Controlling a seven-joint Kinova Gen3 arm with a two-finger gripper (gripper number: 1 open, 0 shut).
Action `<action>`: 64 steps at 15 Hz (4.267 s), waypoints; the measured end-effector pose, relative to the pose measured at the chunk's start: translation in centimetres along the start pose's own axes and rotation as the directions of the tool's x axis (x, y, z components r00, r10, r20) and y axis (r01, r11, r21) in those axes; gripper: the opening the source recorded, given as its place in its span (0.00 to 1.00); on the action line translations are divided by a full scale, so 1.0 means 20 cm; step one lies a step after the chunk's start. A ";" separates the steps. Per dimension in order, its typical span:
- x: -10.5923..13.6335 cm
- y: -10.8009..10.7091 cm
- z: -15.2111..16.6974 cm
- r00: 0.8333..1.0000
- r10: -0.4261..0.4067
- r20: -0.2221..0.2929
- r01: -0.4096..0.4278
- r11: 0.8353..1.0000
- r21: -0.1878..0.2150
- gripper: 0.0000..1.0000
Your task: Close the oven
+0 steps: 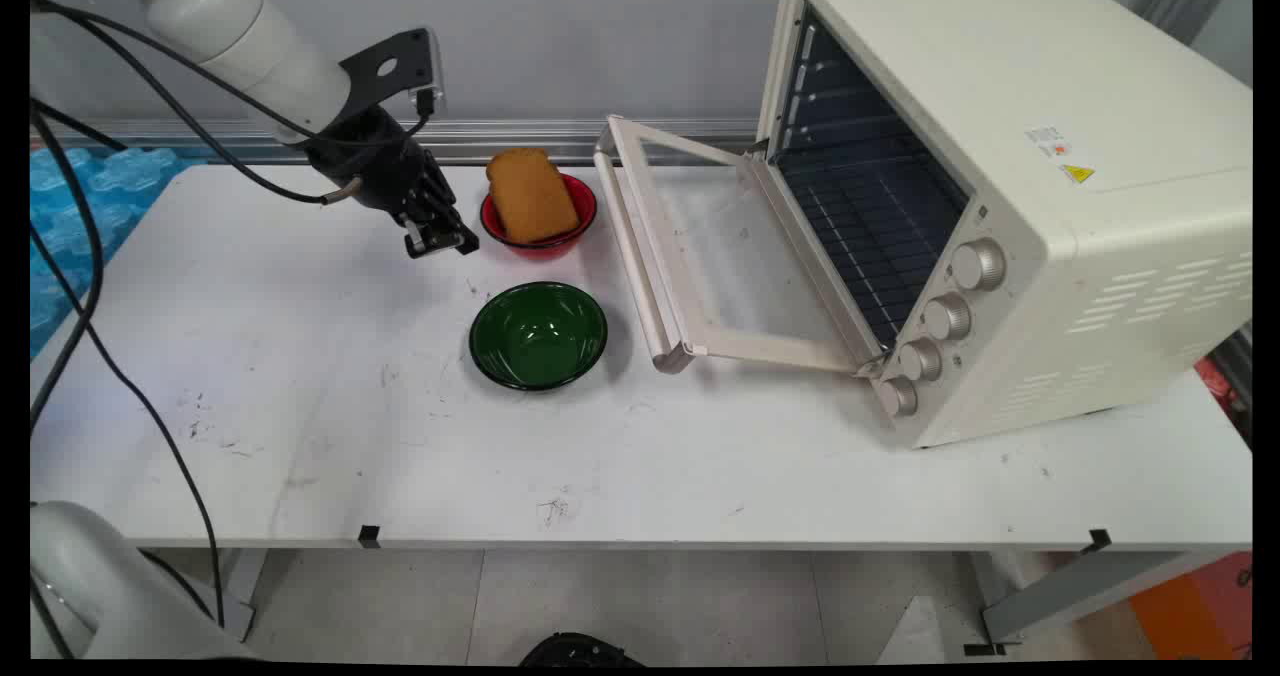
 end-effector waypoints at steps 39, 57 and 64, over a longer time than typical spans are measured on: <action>0.29 -0.07 0.79 0.929 0.024 -0.369 -0.051 0.997 -0.065 0.00; 0.44 -0.09 0.63 0.897 0.056 -0.439 -0.085 0.995 -0.047 0.00; 0.57 -0.11 0.53 0.903 0.061 -0.424 -0.097 0.993 -0.065 0.00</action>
